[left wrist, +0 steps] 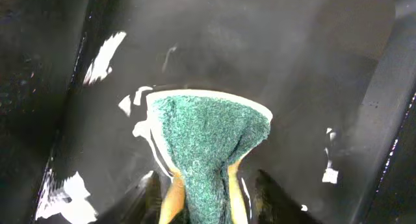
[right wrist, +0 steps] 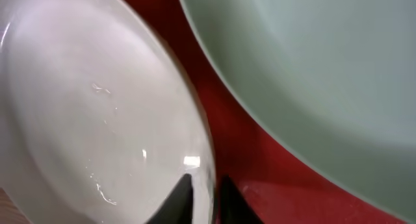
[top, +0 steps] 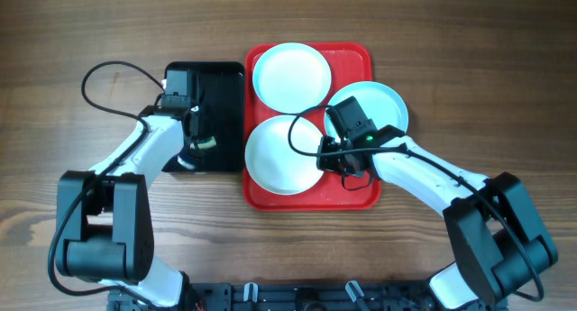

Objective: Clean dirty plates on tray and stack at the side
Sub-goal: 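Return the sponge with the left gripper into the black tray, then lift the cleaned white plate upward with the right gripper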

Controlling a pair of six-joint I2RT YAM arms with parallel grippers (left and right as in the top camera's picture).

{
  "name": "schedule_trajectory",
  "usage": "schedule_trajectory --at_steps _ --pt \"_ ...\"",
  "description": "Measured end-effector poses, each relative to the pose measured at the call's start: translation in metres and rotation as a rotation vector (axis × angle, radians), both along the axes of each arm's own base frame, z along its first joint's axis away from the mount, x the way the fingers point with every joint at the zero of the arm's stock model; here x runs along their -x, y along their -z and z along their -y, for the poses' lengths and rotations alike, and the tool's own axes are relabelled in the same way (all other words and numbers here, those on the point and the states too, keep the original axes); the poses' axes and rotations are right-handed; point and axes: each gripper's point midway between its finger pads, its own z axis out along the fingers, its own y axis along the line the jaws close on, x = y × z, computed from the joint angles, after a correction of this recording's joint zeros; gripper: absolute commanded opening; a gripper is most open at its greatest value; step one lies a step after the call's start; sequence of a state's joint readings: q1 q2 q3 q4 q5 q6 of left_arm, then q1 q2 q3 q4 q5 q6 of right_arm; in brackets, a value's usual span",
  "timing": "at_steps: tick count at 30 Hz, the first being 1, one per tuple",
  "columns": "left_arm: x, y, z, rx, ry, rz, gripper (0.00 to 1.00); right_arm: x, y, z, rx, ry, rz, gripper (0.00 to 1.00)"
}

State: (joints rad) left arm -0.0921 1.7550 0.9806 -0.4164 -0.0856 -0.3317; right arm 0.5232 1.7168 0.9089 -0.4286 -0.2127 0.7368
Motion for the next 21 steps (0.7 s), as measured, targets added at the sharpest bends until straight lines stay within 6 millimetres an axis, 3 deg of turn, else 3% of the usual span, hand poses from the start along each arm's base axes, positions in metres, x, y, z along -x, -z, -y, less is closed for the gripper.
schedule_trajectory --at_steps 6,8,9,11,15,21 --pt "-0.001 -0.001 0.000 -0.001 0.004 0.002 0.55 0.001 0.000 -0.001 -0.006 -0.003 -0.003 0.27" --pt "-0.001 -0.003 0.000 -0.001 0.004 0.008 0.59 0.001 0.000 -0.001 -0.005 -0.003 -0.003 0.20" --pt "-0.002 -0.006 0.000 0.000 0.004 0.018 0.68 0.001 0.000 -0.001 -0.006 -0.001 -0.004 0.15" --pt "-0.006 -0.022 0.001 0.005 0.001 0.062 1.00 0.001 0.000 -0.001 -0.006 -0.003 -0.003 0.04" --pt "-0.013 -0.056 0.001 0.012 0.005 0.156 1.00 0.001 0.000 0.001 0.004 0.000 -0.003 0.04" --pt "-0.013 -0.059 0.001 0.013 0.005 0.163 1.00 0.001 0.000 0.001 0.003 -0.001 -0.003 0.06"
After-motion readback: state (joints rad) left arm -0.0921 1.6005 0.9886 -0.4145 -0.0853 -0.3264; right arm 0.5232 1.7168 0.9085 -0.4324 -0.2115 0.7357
